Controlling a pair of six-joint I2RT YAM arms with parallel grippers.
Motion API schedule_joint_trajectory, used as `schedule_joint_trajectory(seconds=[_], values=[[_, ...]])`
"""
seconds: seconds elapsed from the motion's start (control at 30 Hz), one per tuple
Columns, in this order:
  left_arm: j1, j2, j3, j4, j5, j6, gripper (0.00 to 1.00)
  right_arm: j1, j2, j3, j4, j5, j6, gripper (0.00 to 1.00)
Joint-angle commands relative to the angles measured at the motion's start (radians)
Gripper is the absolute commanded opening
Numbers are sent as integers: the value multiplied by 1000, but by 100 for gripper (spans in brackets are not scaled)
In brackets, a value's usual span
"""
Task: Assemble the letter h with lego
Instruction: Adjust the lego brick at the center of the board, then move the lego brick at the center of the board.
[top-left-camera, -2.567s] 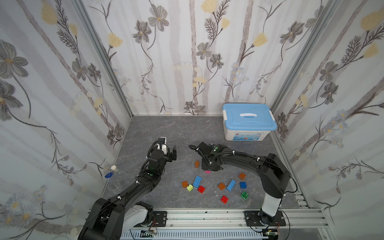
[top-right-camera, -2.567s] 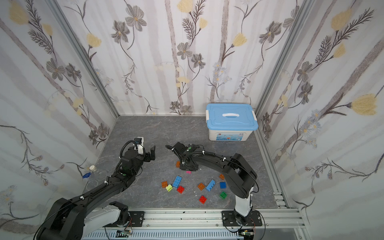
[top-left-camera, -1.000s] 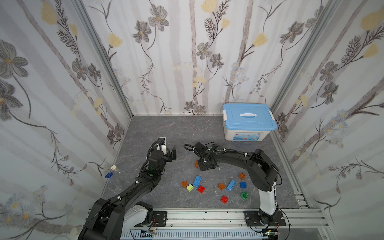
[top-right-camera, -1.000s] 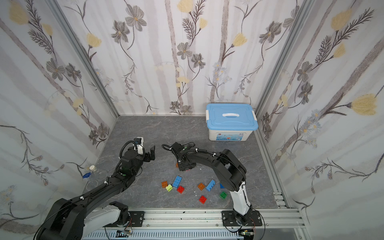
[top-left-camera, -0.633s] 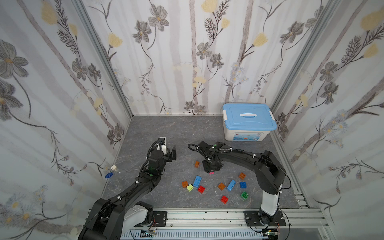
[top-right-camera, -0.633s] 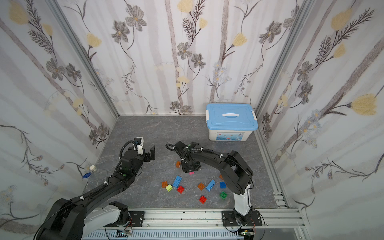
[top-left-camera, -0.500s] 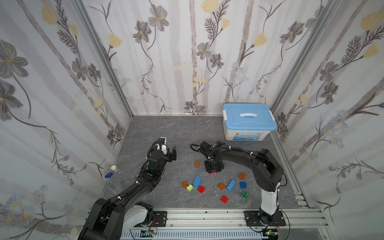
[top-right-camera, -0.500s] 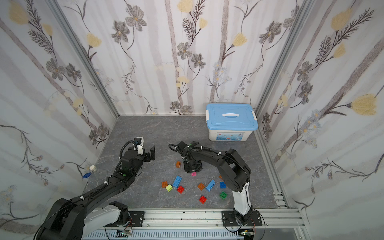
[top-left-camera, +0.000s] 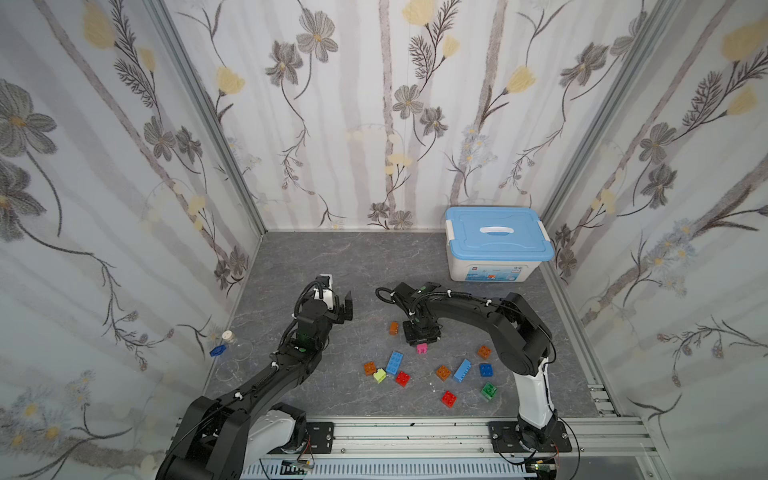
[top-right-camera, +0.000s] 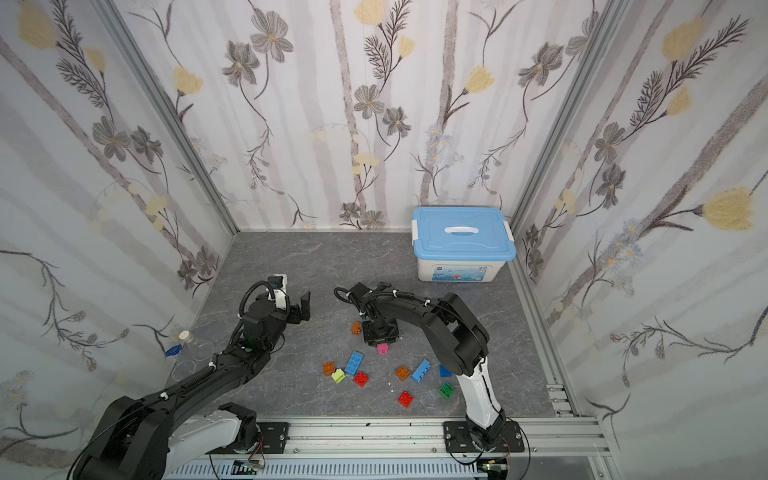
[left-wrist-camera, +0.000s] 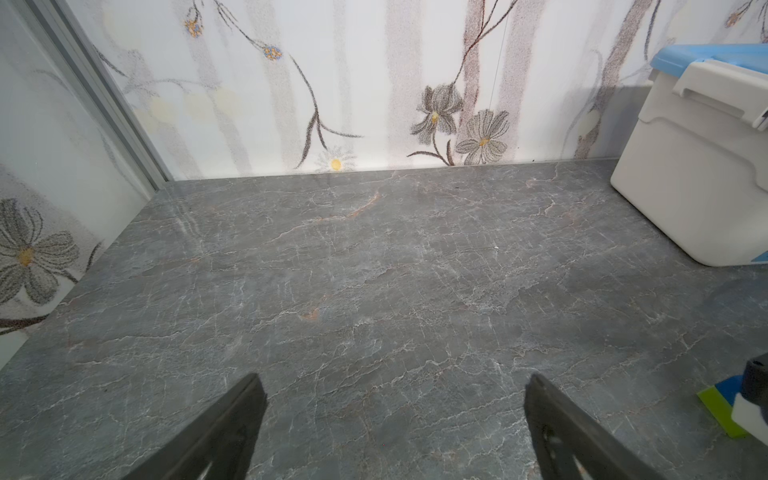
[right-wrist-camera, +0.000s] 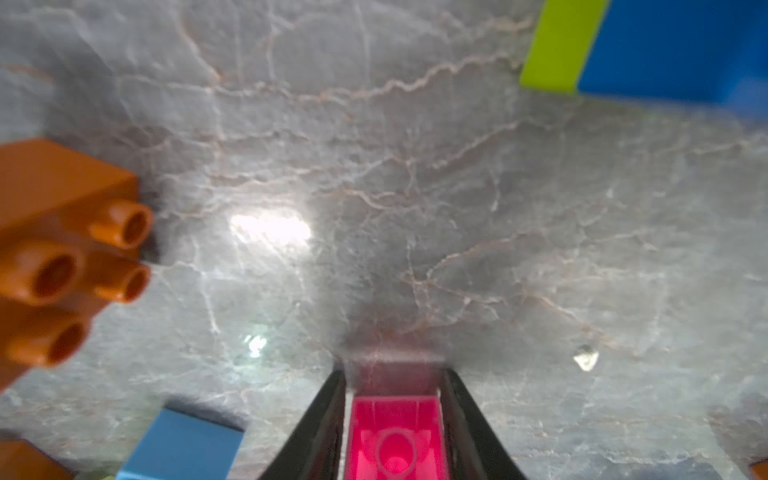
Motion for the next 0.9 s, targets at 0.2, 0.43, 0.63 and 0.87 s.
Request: schedule_joint_trajectory(seconds=[0.2, 0.43, 0.63, 0.87], values=[[1, -4, 1, 26, 6, 4, 100, 7, -68, -18, 12, 30, 32, 50], [1, -18, 17, -28, -5, -7, 100, 51, -218, -135, 30, 61, 80, 56], [1, -153, 29, -131, -30, -15, 100, 95, -308, -235, 34, 102, 115, 52], [1, -217, -2, -120, -71, -12, 100, 112, -242, -238, 77, 96, 112, 27]])
